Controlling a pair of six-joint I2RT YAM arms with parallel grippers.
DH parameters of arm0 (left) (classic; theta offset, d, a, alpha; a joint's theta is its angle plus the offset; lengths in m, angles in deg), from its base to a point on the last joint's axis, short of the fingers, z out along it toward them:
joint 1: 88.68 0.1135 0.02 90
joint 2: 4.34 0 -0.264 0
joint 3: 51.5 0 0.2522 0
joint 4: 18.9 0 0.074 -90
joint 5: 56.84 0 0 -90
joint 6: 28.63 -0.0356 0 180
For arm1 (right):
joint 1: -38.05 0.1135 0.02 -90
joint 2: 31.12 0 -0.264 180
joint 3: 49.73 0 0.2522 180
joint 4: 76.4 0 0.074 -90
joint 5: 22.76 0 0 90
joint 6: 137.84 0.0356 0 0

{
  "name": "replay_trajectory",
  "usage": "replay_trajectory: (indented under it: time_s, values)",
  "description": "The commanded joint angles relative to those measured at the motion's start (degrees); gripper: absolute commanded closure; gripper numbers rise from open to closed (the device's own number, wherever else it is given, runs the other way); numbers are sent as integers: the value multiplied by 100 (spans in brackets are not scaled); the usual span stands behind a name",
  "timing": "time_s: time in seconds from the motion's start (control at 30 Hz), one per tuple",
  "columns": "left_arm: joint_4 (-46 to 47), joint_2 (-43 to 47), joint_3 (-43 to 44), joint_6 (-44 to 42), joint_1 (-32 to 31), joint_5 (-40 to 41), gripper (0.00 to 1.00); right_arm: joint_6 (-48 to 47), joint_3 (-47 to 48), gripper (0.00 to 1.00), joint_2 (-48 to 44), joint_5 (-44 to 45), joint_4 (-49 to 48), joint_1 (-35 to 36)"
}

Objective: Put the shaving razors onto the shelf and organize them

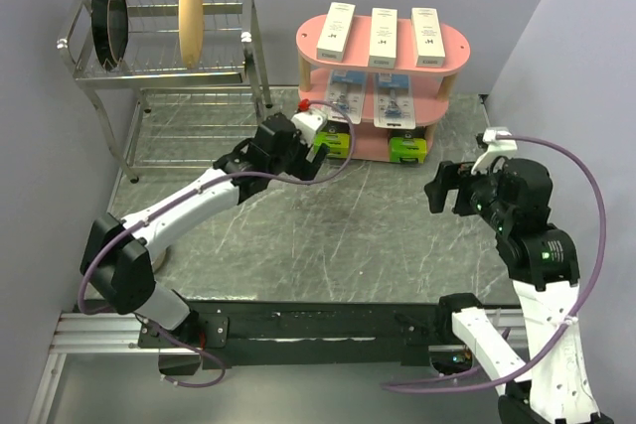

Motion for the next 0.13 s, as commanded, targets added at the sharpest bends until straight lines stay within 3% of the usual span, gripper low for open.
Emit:
replay_trajectory:
  time_s: [0.0,0.1]
  values:
    - [143,-27,550,-442,10,32,1,-148,27,0,-235,-77,107,13]
    - [179,-115,831,-442,10,-3,1,-211,-140,0,-341,-183,126,22]
